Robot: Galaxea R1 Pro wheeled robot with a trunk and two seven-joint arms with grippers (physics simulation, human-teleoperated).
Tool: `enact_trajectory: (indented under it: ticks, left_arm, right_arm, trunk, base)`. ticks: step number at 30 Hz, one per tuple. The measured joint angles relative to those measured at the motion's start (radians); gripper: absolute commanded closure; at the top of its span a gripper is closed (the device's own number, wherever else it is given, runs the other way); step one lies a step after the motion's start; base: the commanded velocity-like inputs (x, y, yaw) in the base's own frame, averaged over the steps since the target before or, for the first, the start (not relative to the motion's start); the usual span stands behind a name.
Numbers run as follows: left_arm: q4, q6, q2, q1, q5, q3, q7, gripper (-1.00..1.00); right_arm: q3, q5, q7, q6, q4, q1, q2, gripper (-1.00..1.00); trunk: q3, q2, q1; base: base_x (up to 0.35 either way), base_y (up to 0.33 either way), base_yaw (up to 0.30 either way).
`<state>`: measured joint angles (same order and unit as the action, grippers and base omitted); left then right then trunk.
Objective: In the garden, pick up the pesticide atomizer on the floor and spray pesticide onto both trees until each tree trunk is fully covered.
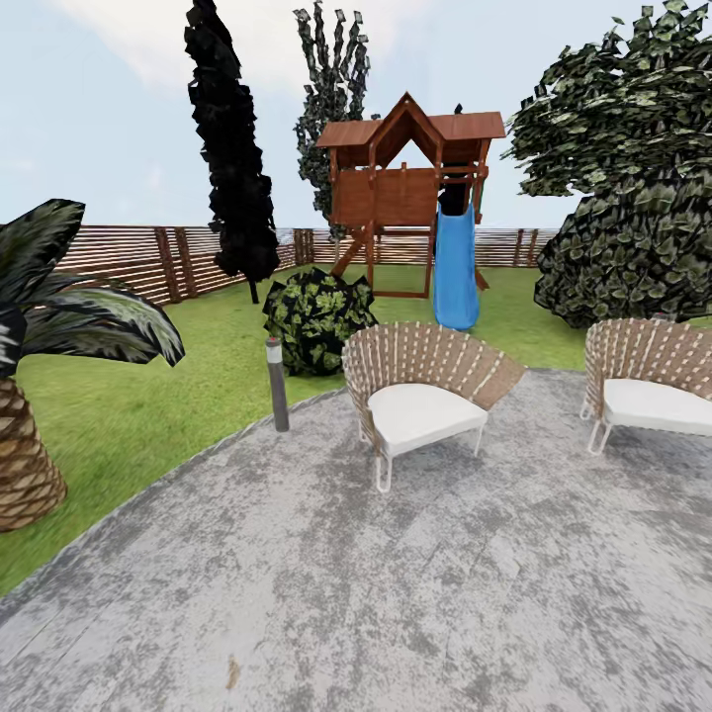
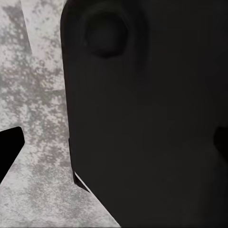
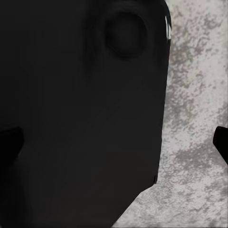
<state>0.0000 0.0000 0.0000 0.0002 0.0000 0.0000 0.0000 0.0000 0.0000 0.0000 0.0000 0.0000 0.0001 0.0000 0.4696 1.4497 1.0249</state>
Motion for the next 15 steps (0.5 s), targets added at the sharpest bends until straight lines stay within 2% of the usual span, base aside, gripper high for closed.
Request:
enact_trajectory:
  ticks: [5, 15]
  left_arm:
    - [0.002, 0.000, -0.001, 0.001, 0.003, 0.002, -0.003, -1.00]
    - [0.001, -0.001, -0.001, 0.002, 0.004, 0.004, -0.003, -1.00]
  right_arm:
    - [0.000, 0.000, -0.004, -0.001, -0.025, -0.006, 0.028, -1.00]
    - [0.000, 0.000, -0.004, -0.003, -0.033, -0.006, 0.032, -1.00]
  trunk:
    - [0.000, 0.000, 0.000]
    - [0.000, 0.000, 0.000]
  base:
    - [0.000, 0.000, 0.000]
    - [0.000, 0.000, 0.000]
